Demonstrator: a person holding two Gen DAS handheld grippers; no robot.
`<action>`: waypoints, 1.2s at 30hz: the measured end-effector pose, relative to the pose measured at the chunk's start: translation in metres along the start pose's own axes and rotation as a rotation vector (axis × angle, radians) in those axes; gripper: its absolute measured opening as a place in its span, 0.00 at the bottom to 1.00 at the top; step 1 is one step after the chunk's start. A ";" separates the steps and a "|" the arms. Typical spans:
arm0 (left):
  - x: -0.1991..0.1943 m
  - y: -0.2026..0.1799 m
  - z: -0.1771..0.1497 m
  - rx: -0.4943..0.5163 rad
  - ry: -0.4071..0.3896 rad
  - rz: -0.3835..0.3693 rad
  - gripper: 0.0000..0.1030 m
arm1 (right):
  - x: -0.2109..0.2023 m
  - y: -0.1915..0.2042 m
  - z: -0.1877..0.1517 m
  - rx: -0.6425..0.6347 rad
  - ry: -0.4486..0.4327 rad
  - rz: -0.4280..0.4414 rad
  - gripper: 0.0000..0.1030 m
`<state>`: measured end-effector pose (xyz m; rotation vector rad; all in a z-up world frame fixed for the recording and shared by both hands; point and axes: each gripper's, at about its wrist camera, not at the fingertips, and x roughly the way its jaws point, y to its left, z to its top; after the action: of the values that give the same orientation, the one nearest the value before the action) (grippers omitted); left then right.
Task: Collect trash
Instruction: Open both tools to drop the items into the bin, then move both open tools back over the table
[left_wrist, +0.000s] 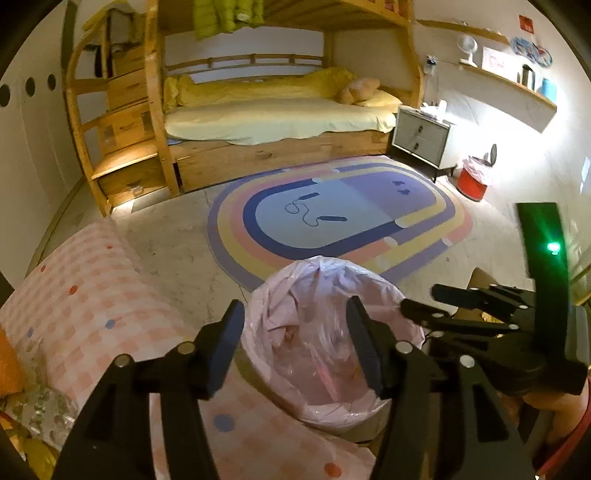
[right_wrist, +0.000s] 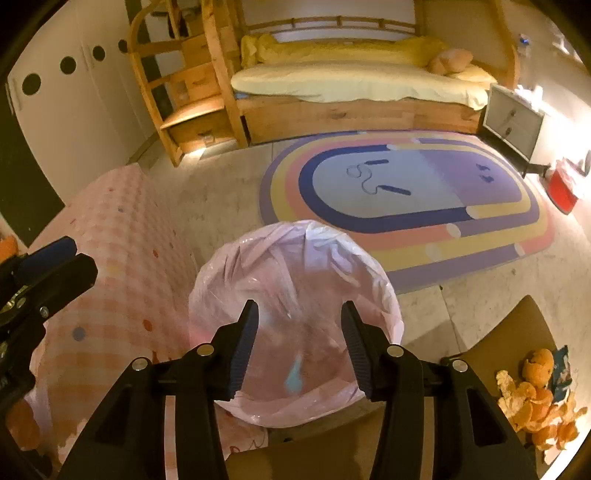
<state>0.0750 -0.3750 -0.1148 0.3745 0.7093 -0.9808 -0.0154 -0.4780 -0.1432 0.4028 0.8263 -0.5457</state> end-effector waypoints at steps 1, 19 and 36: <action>-0.002 0.002 0.001 -0.007 0.000 0.014 0.54 | -0.009 0.001 -0.001 0.005 -0.013 0.001 0.47; -0.136 0.059 -0.059 -0.185 -0.043 0.270 0.55 | -0.100 0.086 -0.012 -0.149 -0.089 0.125 0.47; -0.269 0.179 -0.180 -0.516 0.021 0.655 0.84 | -0.130 0.254 -0.042 -0.464 -0.100 0.383 0.60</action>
<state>0.0637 -0.0091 -0.0618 0.1399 0.7606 -0.1592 0.0401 -0.2162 -0.0356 0.0984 0.7295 -0.0108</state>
